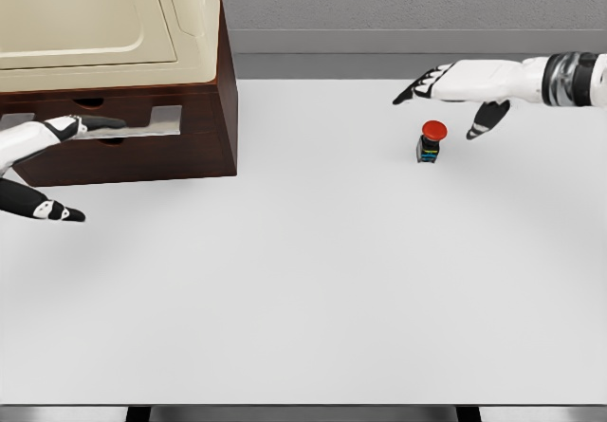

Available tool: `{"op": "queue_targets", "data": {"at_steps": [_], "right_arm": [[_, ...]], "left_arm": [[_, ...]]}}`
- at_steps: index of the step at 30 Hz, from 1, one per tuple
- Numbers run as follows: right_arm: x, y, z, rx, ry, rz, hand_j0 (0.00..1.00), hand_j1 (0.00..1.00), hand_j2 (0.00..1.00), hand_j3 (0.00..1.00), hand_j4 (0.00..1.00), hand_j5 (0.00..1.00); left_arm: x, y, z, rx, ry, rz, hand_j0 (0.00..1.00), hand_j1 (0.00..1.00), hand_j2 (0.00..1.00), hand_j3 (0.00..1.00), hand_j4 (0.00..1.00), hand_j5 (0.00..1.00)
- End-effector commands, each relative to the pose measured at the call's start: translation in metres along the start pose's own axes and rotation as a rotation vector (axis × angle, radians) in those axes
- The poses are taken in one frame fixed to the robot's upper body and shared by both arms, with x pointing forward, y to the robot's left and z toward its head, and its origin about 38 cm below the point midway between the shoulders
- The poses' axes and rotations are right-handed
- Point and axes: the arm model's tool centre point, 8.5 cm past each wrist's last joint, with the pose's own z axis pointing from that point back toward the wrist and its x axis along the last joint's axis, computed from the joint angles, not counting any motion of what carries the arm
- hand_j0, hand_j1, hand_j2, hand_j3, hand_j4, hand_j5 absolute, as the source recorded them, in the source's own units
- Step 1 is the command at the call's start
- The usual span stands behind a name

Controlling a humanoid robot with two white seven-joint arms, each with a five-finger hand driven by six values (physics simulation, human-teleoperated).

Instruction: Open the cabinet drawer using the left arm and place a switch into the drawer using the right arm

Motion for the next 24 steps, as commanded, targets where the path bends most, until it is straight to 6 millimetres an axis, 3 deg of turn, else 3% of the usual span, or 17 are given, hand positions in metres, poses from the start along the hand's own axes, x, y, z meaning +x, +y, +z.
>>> {"op": "queue_targets", "data": {"at_steps": [1, 10, 24], "right_arm": [[0.005, -0.002, -0.011, -0.002, -0.019, -0.003, 1.0, 1.0, 1.0, 1.0, 1.0, 1.0], [-0.024, 0.024, -0.001, 0.081, 0.082, -0.044, 1.0, 1.0, 1.0, 1.0, 1.0, 1.0], [-0.011, 0.019, -0.022, 0.072, 0.037, -0.038, 1.0, 1.0, 1.0, 1.0, 1.0, 1.0]], "left_arm": [[0.001, 0.003, -0.001, 0.01, -0.005, 0.0, 1.0, 1.0, 1.0, 1.0, 1.0, 1.0], [0.003, -0.003, -0.018, 0.015, -0.051, 0.008, 1.0, 1.0, 1.0, 1.0, 1.0, 1.0], [-0.017, 0.0, -0.009, 0.028, 0.009, 0.012, 1.0, 1.0, 1.0, 1.0, 1.0, 1.0]]}}
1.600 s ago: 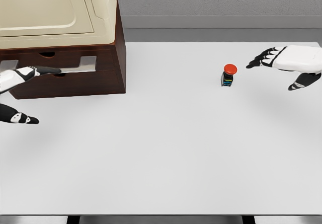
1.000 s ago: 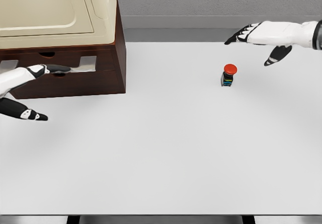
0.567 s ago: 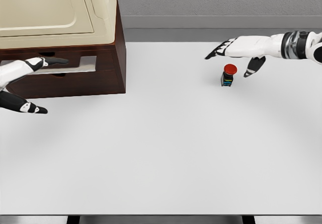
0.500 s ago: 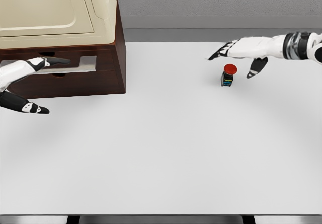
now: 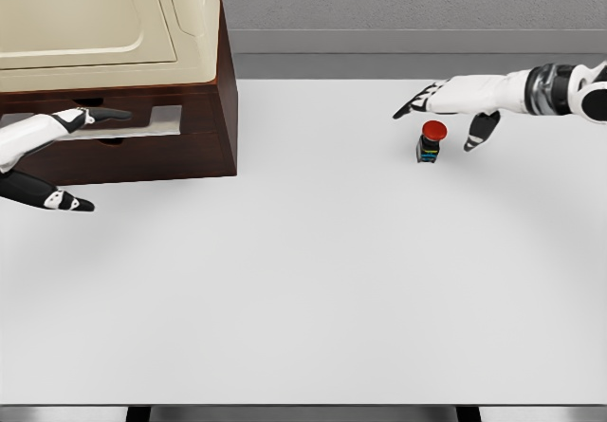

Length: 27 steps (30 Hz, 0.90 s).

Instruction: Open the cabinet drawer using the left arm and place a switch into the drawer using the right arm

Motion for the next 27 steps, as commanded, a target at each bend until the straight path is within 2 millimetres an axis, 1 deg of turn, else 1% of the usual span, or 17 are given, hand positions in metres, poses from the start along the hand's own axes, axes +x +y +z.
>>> {"op": "queue_targets", "data": {"at_steps": [1, 5, 7, 10, 11, 12, 15, 17, 18, 20, 24, 26, 27], "right_arm": [[0.002, -0.001, -0.003, -0.01, -0.006, -0.009, 1.0, 1.0, 1.0, 1.0, 1.0, 1.0], [0.001, 0.0, -0.003, -0.025, -0.009, -0.02, 1.0, 1.0, 1.0, 1.0, 1.0, 1.0], [-0.006, 0.003, 0.0, -0.02, 0.014, -0.033, 1.0, 1.0, 1.0, 1.0, 1.0, 1.0], [-0.006, 0.005, 0.0, -0.015, 0.016, -0.036, 1.0, 1.0, 1.0, 1.0, 1.0, 1.0], [-0.013, 0.009, 0.002, -0.007, 0.035, -0.047, 1.0, 1.0, 1.0, 1.0, 1.0, 1.0], [-0.014, 0.01, 0.001, -0.005, 0.04, -0.051, 1.0, 1.0, 1.0, 1.0, 1.0, 1.0], [-0.014, 0.011, -0.002, 0.0, 0.042, -0.06, 1.0, 1.0, 1.0, 1.0, 1.0, 1.0], [-0.012, 0.01, -0.005, -0.003, 0.036, -0.058, 1.0, 1.0, 1.0, 1.0, 1.0, 1.0], [-0.009, 0.007, -0.009, -0.005, 0.026, -0.054, 1.0, 1.0, 1.0, 1.0, 1.0, 1.0], [-0.008, 0.007, -0.011, -0.004, 0.023, -0.053, 1.0, 1.0, 1.0, 1.0, 1.0, 1.0], [-0.008, 0.008, -0.011, 0.0, 0.023, -0.054, 1.0, 1.0, 1.0, 1.0, 1.0, 1.0], [-0.003, 0.008, -0.018, 0.006, 0.011, -0.05, 1.0, 1.0, 1.0, 1.0, 1.0, 1.0], [-0.004, 0.007, -0.018, 0.005, 0.012, -0.049, 1.0, 1.0, 1.0, 1.0, 1.0, 1.0]], "left_arm": [[-0.004, 0.001, 0.002, 0.008, 0.011, 0.006, 1.0, 1.0, 1.0, 1.0, 1.0, 1.0], [-0.009, -0.004, -0.005, 0.01, 0.005, 0.019, 1.0, 1.0, 1.0, 1.0, 1.0, 1.0], [-0.01, -0.007, -0.009, 0.011, 0.0, 0.025, 1.0, 1.0, 1.0, 1.0, 1.0, 1.0], [-0.01, -0.008, -0.01, 0.008, -0.002, 0.021, 1.0, 1.0, 1.0, 1.0, 1.0, 1.0], [-0.01, -0.008, -0.01, 0.007, -0.001, 0.019, 1.0, 1.0, 1.0, 1.0, 1.0, 1.0], [-0.01, -0.008, -0.01, 0.007, -0.001, 0.019, 1.0, 1.0, 1.0, 1.0, 1.0, 1.0], [-0.014, -0.007, -0.007, 0.01, 0.014, 0.02, 1.0, 1.0, 1.0, 1.0, 1.0, 1.0], [-0.017, -0.007, -0.006, 0.012, 0.021, 0.022, 1.0, 1.0, 1.0, 1.0, 1.0, 1.0], [-0.018, -0.007, -0.005, 0.013, 0.027, 0.022, 1.0, 1.0, 1.0, 1.0, 1.0, 1.0], [-0.023, -0.008, -0.005, 0.021, 0.035, 0.03, 1.0, 1.0, 1.0, 1.0, 1.0, 1.0], [-0.026, -0.008, -0.005, 0.024, 0.042, 0.031, 1.0, 1.0, 1.0, 1.0, 1.0, 1.0], [-0.026, -0.009, -0.005, 0.023, 0.041, 0.035, 1.0, 1.0, 1.0, 1.0, 1.0, 1.0], [-0.026, -0.01, -0.006, 0.023, 0.04, 0.036, 1.0, 1.0, 1.0, 1.0, 1.0, 1.0]]}}
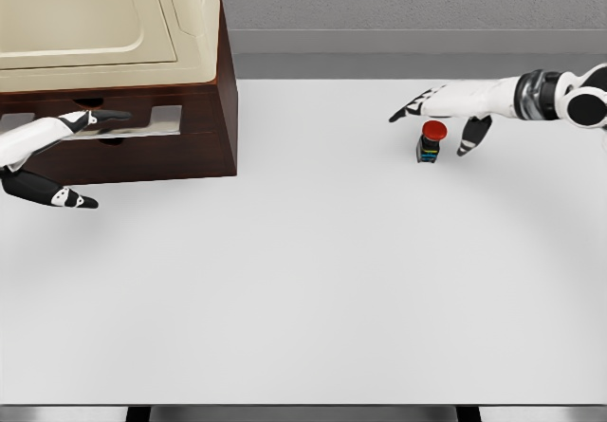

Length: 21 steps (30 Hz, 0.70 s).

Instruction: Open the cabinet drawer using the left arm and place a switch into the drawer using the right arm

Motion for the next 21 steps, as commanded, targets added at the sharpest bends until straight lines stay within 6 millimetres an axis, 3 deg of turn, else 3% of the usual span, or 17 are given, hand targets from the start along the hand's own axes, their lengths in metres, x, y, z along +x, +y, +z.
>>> {"op": "queue_targets", "data": {"at_steps": [1, 10, 21], "right_arm": [[0.0017, -0.0014, -0.0023, -0.003, -0.004, -0.002, 1.0, 1.0, 1.0, 1.0, 1.0, 1.0], [-0.0024, 0.0025, -0.0029, 0.01, 0.01, -0.009, 0.99, 0.99, 0.99, 0.99, 0.99, 0.99], [0.0019, 0.005, -0.0051, 0.049, -0.002, 0.001, 0.66, 0.66, 0.66, 0.66, 0.66, 0.66]], "left_arm": [[-0.0008, 0.0, -0.0007, 0.006, 0.0, 0.008, 1.0, 1.0, 1.0, 1.0, 1.0, 1.0], [-0.0033, -0.0006, 0.0009, 0.007, 0.009, 0.01, 1.0, 1.0, 1.0, 1.0, 1.0, 1.0], [-0.01, -0.0014, 0.0045, 0.009, 0.03, 0.015, 1.0, 1.0, 1.0, 1.0, 1.0, 1.0]]}}
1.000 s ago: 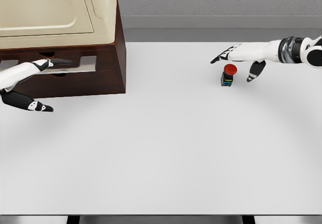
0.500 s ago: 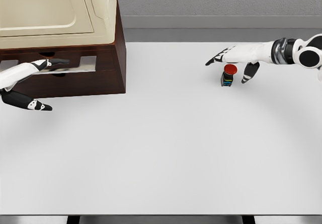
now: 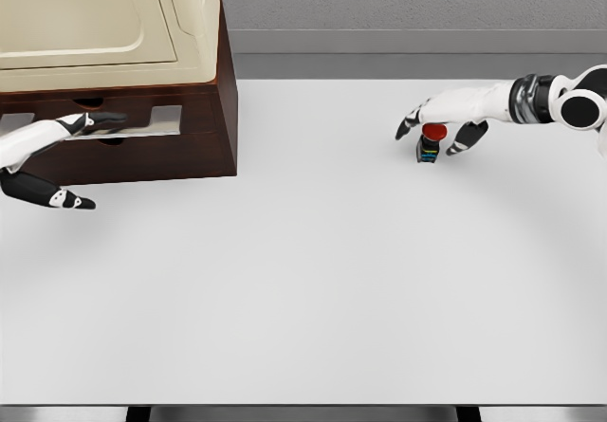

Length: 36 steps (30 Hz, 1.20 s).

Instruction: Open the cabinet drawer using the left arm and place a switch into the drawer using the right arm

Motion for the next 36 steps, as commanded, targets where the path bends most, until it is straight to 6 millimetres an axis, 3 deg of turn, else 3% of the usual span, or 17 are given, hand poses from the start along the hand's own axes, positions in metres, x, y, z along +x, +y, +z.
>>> {"op": "queue_targets", "data": {"at_steps": [1, 3, 4, 5, 15, 16, 19, 25, 36], "right_arm": [[0.001, 0.0, 0.0, 0.006, -0.002, -0.002, 0.62, 0.62, 0.62, 0.62, 0.62, 0.62], [0.0, 0.0, 0.0, 0.008, -0.001, -0.002, 0.58, 0.58, 0.58, 0.58, 0.58, 0.58], [0.001, 0.0, 0.001, 0.007, -0.002, -0.001, 0.45, 0.45, 0.45, 0.45, 0.45, 0.45], [0.004, -0.001, 0.0, 0.005, -0.012, 0.006, 0.45, 0.45, 0.45, 0.45, 0.45, 0.45], [0.012, -0.007, 0.001, -0.005, -0.035, 0.031, 0.45, 0.45, 0.45, 0.45, 0.45, 0.45], [0.012, -0.008, 0.002, -0.006, -0.036, 0.033, 0.45, 0.45, 0.45, 0.45, 0.45, 0.45], [0.021, -0.018, 0.01, -0.031, -0.061, 0.066, 0.45, 0.45, 0.45, 0.45, 0.45, 0.45], [0.043, -0.042, 0.031, -0.102, -0.118, 0.141, 0.45, 0.45, 0.45, 0.45, 0.45, 0.45], [0.073, -0.088, 0.042, -0.197, -0.177, 0.232, 0.45, 0.45, 0.45, 0.45, 0.45, 0.45]], "left_arm": [[-0.001, 0.001, 0.001, 0.007, 0.004, 0.006, 1.0, 1.0, 1.0, 1.0, 1.0, 1.0], [-0.002, 0.002, 0.002, 0.008, 0.008, 0.006, 1.0, 1.0, 1.0, 1.0, 1.0, 1.0], [-0.003, 0.002, 0.002, 0.009, 0.009, 0.006, 1.0, 1.0, 1.0, 1.0, 1.0, 1.0], [-0.004, 0.002, 0.003, 0.01, 0.014, 0.006, 1.0, 1.0, 1.0, 1.0, 1.0, 1.0], [-0.005, 0.003, 0.003, 0.015, 0.026, 0.016, 1.0, 1.0, 1.0, 1.0, 1.0, 1.0], [-0.006, 0.004, 0.003, 0.016, 0.027, 0.015, 0.97, 0.97, 0.97, 0.97, 0.97, 0.97], [-0.005, 0.003, 0.003, 0.013, 0.026, 0.016, 0.91, 0.91, 0.91, 0.91, 0.91, 0.91], [-0.005, 0.003, 0.003, 0.011, 0.027, 0.016, 0.89, 0.89, 0.89, 0.89, 0.89, 0.89], [-0.004, 0.002, 0.002, 0.002, 0.02, 0.024, 0.84, 0.84, 0.84, 0.84, 0.84, 0.84]]}}
